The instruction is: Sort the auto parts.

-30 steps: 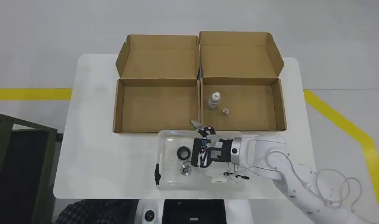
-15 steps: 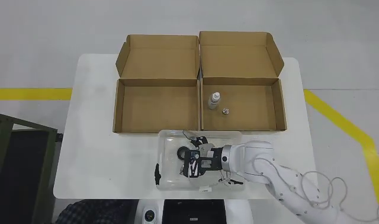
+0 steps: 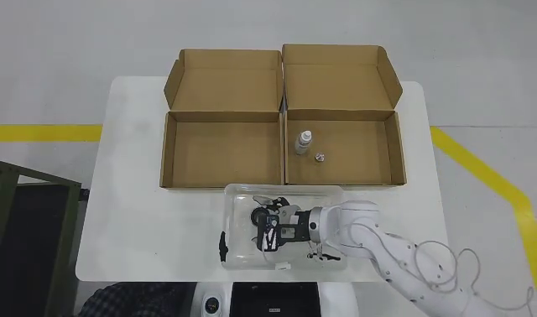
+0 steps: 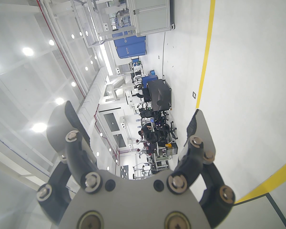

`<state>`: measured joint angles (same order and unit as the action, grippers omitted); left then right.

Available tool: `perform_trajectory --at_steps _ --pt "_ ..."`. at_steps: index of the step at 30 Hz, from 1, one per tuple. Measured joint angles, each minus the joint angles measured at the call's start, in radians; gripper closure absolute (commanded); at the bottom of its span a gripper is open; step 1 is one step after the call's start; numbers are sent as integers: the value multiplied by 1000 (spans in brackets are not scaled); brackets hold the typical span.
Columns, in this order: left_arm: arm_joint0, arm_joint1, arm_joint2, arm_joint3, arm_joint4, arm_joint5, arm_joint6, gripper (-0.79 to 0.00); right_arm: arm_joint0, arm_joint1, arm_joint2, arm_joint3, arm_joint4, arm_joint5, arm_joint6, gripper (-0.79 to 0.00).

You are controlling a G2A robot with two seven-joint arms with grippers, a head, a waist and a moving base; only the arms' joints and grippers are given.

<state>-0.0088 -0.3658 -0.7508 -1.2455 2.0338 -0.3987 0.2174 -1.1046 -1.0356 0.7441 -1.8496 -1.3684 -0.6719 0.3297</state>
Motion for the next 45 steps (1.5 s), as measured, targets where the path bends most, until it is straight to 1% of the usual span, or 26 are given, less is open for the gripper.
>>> perform_trajectory --at_steps 10,13,18,26,28,30,33,34,36,37,40,41,45 --pt "0 0 0 0 0 0 0 -785 0 -12 -11 51 -5 4 -19 -477" --pt "0 0 0 0 0 0 0 -785 6 -17 -13 59 -1 7 -26 -468" --pt "0 0 0 0 0 0 0 -785 21 -25 -11 76 2 11 -28 -425" --pt "0 0 0 0 0 0 0 -785 28 -35 -20 115 12 -6 -30 -453" --pt "0 0 0 0 0 0 0 -785 27 -38 -23 117 13 -7 -31 -446" --pt "0 0 0 0 0 0 0 -785 25 -40 -25 120 14 -6 -33 -422" --pt "0 0 0 0 0 0 0 -785 25 -43 -27 129 16 -7 -37 -357" --pt "0 0 0 0 0 0 0 -785 26 -44 -27 132 16 -7 -39 -323" --pt "0 0 0 0 0 0 0 -785 28 -47 -28 141 20 -8 -42 -296" --pt "0 0 0 0 0 0 0 -785 30 -48 -29 145 22 -9 -43 -262" --pt "0 0 0 0 0 0 0 -785 37 -52 -28 153 27 -12 -44 -15" --pt "0 0 0 0 0 0 0 -785 39 -53 -26 154 30 -12 -46 0" --pt "0 0 0 0 0 0 0 -785 37 -53 -4 147 54 -16 -61 0"
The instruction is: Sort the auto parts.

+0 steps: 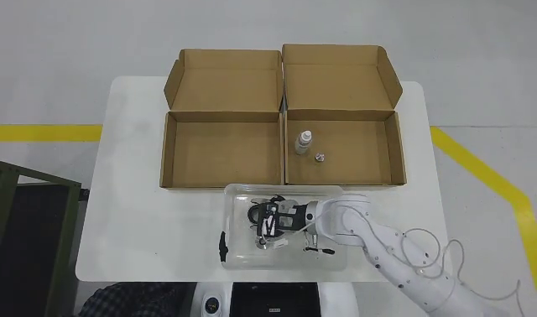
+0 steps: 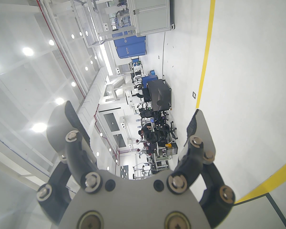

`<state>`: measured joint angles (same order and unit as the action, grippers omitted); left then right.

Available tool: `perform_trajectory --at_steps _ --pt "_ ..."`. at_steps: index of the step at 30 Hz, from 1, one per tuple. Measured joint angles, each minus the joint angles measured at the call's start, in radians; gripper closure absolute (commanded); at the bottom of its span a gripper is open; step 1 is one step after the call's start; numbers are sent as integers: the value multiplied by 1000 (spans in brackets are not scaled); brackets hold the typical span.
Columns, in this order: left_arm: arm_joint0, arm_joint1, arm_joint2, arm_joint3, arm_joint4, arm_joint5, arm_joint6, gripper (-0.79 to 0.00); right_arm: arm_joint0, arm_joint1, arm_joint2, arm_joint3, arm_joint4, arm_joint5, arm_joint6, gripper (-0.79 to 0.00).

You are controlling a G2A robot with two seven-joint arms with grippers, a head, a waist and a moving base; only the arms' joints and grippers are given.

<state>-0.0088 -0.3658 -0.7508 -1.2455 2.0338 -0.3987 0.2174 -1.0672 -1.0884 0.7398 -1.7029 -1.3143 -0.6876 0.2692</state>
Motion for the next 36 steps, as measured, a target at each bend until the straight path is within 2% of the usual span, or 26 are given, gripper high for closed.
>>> perform_trajectory --at_steps 8,22,36 --pt "0 0 0 0 0 0 0 -785 -42 16 86 -48 65 0 -43 0" --pt "0 0 0 0 0 0 0 -785 -169 58 303 -203 190 -15 -83 0" --pt "0 0 0 0 0 0 0 -785 -270 81 479 -248 278 -8 -156 0"
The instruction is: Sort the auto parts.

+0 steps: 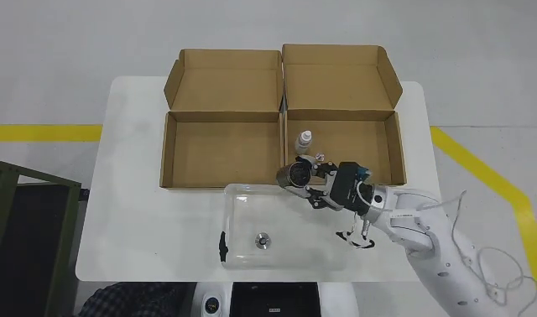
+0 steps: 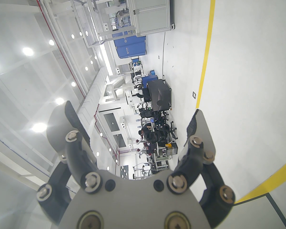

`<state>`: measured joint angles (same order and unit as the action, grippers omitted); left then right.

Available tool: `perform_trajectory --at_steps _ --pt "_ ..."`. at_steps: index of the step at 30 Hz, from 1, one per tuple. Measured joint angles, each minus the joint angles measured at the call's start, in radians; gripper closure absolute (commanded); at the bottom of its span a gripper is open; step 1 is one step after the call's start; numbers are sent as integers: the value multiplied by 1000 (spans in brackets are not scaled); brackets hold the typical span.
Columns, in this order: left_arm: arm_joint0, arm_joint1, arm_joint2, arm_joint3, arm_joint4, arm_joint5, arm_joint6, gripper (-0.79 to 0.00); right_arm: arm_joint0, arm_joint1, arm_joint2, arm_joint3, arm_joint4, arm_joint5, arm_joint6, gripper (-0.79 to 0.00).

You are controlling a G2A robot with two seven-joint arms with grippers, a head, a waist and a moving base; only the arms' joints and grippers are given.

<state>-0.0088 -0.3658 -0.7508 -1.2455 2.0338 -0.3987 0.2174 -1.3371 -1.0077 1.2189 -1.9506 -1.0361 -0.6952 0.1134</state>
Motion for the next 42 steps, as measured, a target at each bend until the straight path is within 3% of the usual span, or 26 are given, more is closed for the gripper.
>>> perform_trajectory --at_steps 9,19,32,42 --pt "0 0 0 0 0 0 0 -785 -38 4 67 -16 26 13 -48 0" --pt "0 0 0 0 0 0 0 -785 -31 -2 51 -9 30 20 -60 0" --pt "0 0 0 0 0 0 0 -785 58 -25 -88 42 -56 37 11 0" --pt "0 0 0 0 0 0 0 -785 211 -64 -230 165 -137 76 31 0"
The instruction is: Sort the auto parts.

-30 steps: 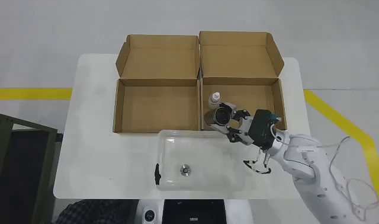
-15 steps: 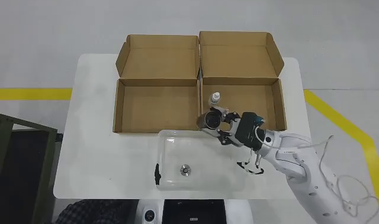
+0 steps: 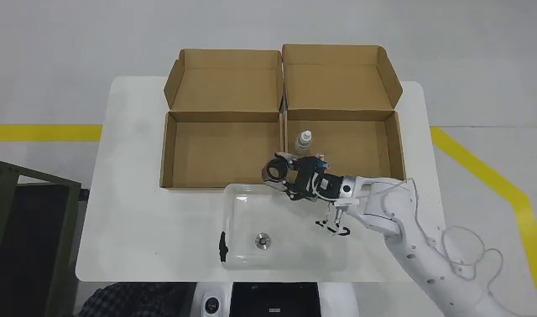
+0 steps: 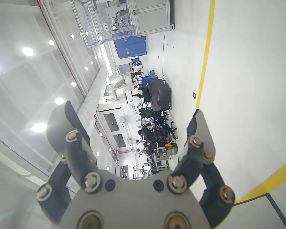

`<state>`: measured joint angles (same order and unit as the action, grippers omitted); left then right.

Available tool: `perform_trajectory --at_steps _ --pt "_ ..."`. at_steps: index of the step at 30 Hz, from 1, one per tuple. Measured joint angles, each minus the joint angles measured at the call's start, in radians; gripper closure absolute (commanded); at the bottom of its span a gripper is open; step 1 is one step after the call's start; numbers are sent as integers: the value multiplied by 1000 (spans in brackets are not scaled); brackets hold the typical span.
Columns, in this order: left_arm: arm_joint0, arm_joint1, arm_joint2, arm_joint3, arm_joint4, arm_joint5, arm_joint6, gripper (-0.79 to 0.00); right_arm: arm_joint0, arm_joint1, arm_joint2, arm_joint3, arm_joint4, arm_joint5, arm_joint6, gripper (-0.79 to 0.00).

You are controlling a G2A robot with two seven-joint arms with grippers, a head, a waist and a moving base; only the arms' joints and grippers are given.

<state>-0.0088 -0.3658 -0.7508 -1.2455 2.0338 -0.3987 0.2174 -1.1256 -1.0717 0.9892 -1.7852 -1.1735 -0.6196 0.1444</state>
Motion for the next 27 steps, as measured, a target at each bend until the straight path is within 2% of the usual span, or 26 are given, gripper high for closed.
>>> perform_trajectory --at_steps 15,27 --pt "0 0 0 0 0 0 0 -785 186 -62 -131 164 -49 76 21 0" --pt "0 0 0 0 0 0 0 -785 319 -117 -225 289 -90 94 52 0"
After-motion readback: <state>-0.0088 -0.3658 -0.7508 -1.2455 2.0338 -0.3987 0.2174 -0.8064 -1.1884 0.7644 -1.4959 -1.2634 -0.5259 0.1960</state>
